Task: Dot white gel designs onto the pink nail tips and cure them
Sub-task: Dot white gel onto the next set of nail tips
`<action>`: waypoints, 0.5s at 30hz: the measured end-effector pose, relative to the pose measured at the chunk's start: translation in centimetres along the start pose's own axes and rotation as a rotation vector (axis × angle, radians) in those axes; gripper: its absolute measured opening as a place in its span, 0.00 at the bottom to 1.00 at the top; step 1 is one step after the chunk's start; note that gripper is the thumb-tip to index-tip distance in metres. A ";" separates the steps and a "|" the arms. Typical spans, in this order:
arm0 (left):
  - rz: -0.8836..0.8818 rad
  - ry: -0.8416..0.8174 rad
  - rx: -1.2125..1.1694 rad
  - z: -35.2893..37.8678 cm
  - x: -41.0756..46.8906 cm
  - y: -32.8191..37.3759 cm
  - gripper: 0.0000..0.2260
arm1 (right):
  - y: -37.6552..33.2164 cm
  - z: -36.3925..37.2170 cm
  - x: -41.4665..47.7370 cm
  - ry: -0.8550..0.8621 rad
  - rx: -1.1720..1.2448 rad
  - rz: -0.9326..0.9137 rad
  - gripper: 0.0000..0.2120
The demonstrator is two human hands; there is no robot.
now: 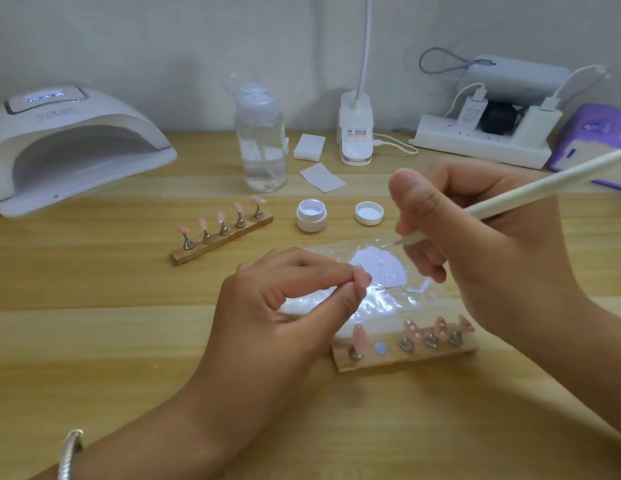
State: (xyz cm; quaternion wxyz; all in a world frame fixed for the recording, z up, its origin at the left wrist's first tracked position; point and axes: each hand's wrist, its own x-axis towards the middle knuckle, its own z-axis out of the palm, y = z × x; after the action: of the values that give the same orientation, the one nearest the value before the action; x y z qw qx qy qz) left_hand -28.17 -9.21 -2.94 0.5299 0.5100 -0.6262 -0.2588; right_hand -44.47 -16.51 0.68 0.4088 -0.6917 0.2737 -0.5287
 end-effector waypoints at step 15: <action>0.066 -0.009 0.010 0.1 0.1 0.3 0.04 | -0.8 1.5 -1.7 0.000 0.012 -0.063 0.17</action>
State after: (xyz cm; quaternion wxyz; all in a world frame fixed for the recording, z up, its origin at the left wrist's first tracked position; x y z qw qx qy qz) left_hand -28.36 -9.23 -2.69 0.5329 0.4905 -0.6463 -0.2401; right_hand -43.57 -14.33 0.40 0.3960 -0.6975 0.2488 -0.5430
